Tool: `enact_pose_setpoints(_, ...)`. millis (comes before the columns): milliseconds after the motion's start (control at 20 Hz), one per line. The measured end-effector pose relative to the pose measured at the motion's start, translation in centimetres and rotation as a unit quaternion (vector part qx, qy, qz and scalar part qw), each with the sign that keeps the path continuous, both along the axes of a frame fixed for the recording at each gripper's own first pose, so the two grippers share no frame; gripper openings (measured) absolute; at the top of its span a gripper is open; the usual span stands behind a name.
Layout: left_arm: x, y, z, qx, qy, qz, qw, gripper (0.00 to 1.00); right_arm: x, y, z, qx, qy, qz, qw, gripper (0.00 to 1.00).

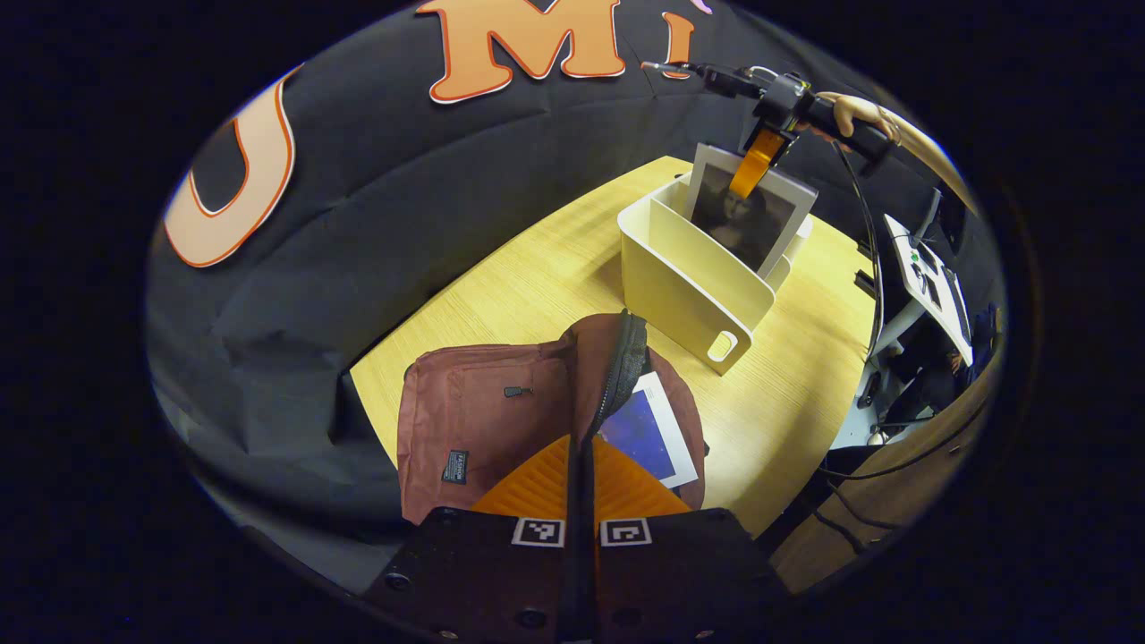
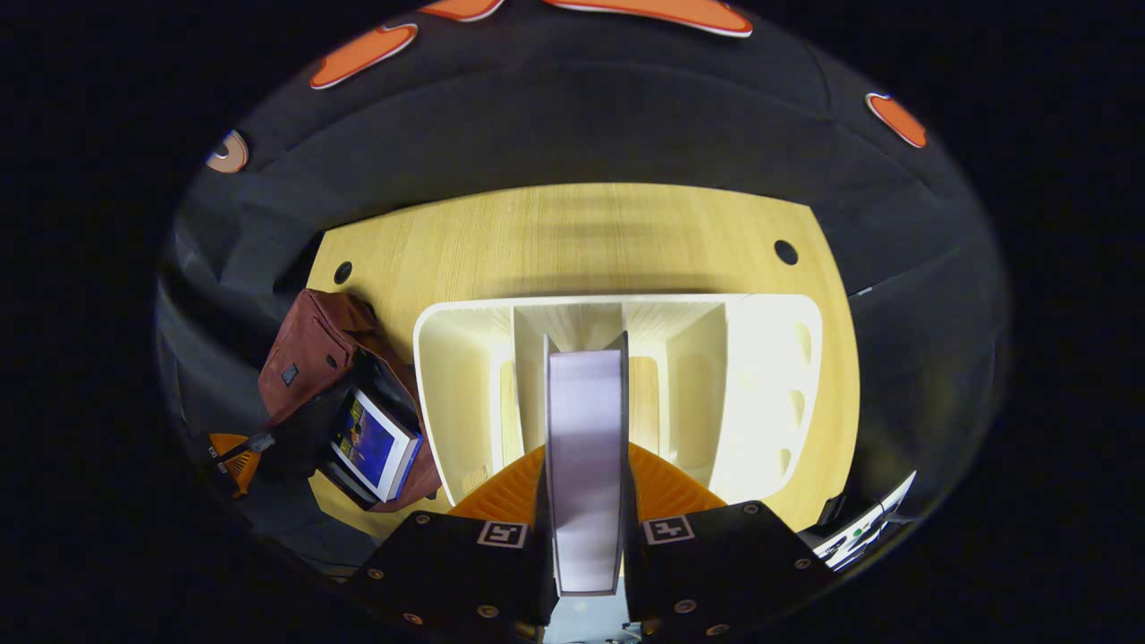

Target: Open the schoolbag, grab two books from the bookshelf and put them into the schoolbag.

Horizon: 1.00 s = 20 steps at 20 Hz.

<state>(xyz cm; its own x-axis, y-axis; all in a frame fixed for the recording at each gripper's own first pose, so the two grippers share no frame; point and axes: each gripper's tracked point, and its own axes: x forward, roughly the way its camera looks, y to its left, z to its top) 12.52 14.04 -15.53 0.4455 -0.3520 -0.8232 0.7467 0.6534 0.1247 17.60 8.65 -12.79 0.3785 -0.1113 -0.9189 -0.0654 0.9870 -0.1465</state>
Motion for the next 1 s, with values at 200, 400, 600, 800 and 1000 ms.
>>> enact_pose_setpoints(200,-0.2,0.2,-0.2,0.0,0.001,0.0,1.0,0.0,-1.9,1.9,6.2,0.04,-0.053,-0.002,0.998,0.32)
enact_pose_setpoints(400,-0.2,0.6,-0.5,0.002,0.002,-0.002,1.0,0.01,-6.2,3.1,11.8,0.093,-0.092,0.004,0.991,0.32)
enact_pose_setpoints(600,0.0,0.5,-0.4,0.005,0.001,-0.007,1.0,0.0,-10.5,5.2,14.0,0.172,-0.117,0.001,0.978,0.32)
enact_pose_setpoints(800,0.2,0.2,0.1,0.016,-0.013,-0.017,1.0,0.01,-14.2,8.4,11.5,0.259,-0.104,-0.004,0.96,0.32)
enact_pose_setpoints(1000,-0.1,-0.1,0.4,0.021,-0.016,-0.021,0.999,0.0,-15.8,12.6,6.3,0.348,-0.068,-0.013,0.935,0.32)
